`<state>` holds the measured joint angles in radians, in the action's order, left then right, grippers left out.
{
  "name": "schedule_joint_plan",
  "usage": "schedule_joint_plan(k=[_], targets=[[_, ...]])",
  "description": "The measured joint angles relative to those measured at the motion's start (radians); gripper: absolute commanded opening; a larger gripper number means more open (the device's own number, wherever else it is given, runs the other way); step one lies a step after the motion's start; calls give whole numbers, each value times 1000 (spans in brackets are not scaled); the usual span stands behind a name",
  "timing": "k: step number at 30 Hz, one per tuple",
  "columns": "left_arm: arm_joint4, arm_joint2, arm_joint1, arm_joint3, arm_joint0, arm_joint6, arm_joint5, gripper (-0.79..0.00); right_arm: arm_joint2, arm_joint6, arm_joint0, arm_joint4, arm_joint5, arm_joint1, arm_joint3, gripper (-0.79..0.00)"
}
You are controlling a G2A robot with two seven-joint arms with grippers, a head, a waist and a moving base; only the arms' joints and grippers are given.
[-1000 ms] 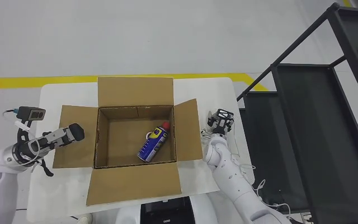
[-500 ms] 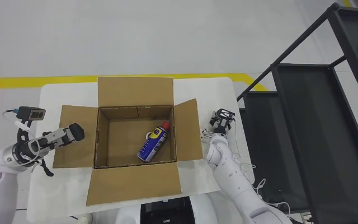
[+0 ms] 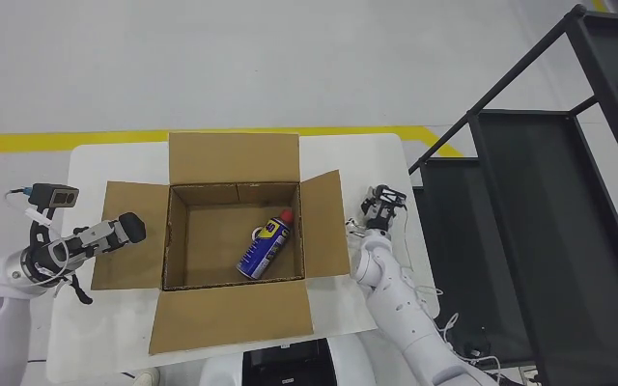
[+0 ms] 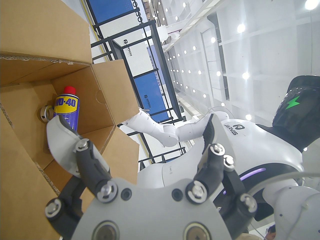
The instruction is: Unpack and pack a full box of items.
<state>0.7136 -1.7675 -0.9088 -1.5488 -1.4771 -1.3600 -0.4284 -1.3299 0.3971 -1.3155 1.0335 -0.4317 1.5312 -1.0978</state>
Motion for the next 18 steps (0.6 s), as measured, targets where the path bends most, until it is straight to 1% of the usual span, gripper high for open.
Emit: schedule_joint_plan(k=[4,10,14,18], targets=[[0,0,0,0,0,0,0,0,-15,35,-96,16,-17,-4,-187,-785],[0,0,0,0,0,0,0,0,-23,27,-293,88,-18,-15,-539,-785],[0,0,0,0,0,0,0,0,-26,34,-419,107,26,-21,-749,-785],[0,0,0,0,0,0,0,0,-2,-1,-522,165,101,-30,-901,-785]])
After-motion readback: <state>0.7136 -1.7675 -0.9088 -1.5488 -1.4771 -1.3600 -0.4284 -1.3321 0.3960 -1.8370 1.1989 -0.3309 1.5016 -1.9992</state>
